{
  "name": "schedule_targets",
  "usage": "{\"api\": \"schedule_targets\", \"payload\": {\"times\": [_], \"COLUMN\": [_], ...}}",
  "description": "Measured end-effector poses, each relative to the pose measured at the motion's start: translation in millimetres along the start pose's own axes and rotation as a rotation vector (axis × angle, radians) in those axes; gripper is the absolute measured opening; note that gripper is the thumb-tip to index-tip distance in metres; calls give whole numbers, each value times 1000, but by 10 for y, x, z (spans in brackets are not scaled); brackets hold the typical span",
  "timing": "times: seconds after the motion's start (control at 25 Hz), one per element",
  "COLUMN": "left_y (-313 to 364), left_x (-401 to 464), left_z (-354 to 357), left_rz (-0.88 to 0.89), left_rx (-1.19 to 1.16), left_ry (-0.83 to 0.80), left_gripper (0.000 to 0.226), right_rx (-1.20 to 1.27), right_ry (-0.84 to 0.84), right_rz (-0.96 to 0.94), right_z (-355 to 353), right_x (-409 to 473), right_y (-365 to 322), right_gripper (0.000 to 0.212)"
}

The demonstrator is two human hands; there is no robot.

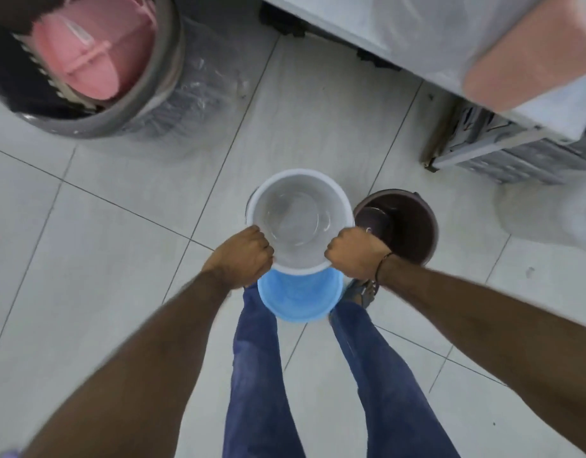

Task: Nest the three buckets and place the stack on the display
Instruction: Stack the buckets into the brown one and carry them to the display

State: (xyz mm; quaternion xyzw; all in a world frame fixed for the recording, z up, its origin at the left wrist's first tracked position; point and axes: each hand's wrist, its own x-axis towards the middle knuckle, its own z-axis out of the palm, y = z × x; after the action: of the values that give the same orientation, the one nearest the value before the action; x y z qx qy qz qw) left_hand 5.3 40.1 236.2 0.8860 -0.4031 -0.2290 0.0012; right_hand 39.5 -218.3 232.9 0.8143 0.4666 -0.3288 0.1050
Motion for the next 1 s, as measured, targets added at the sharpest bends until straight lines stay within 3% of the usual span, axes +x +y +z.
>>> {"api": "schedule_targets", "payload": {"times": [0.16, 0.32, 0.48, 0.64, 0.76, 0.84, 0.92, 1.0], "left_y": [918, 1473, 1501, 1288, 1204, 1170, 1054, 873], "left_x": [-400, -455, -200, -51, -89, -146, -141, -34], "left_z": [259, 1211, 2232, 3010, 3146, 3040, 2959, 2931], "left_rz": [-35, -130, -211, -213, -232, -464, -858, -1176], "left_rx": [-64, -171, -160, -171, -243, -346, -504, -861], "left_ry": [-90, -181, -127, -119, 33, 200, 308, 308], "left_gripper": [6, 7, 3, 4, 9, 25, 43, 73], "right_rx": [6, 46, 97, 47, 121, 335, 578, 881], "right_ry": [-54, -192, -203, -225, -18, 215, 395, 418], "right_rz": [-66, -70, 18, 38, 63, 255, 663, 1104], "right_z": [320, 1099, 2022, 2457, 2553, 2601, 2602, 2631], "right_x": [-570, -392, 286, 757, 755, 659, 611, 627], "right_y": [-591, -1068, -1219, -1318, -1394, -1453, -1475, -1429], "right_gripper": [9, 21, 21, 17, 20, 25, 36, 52]}}
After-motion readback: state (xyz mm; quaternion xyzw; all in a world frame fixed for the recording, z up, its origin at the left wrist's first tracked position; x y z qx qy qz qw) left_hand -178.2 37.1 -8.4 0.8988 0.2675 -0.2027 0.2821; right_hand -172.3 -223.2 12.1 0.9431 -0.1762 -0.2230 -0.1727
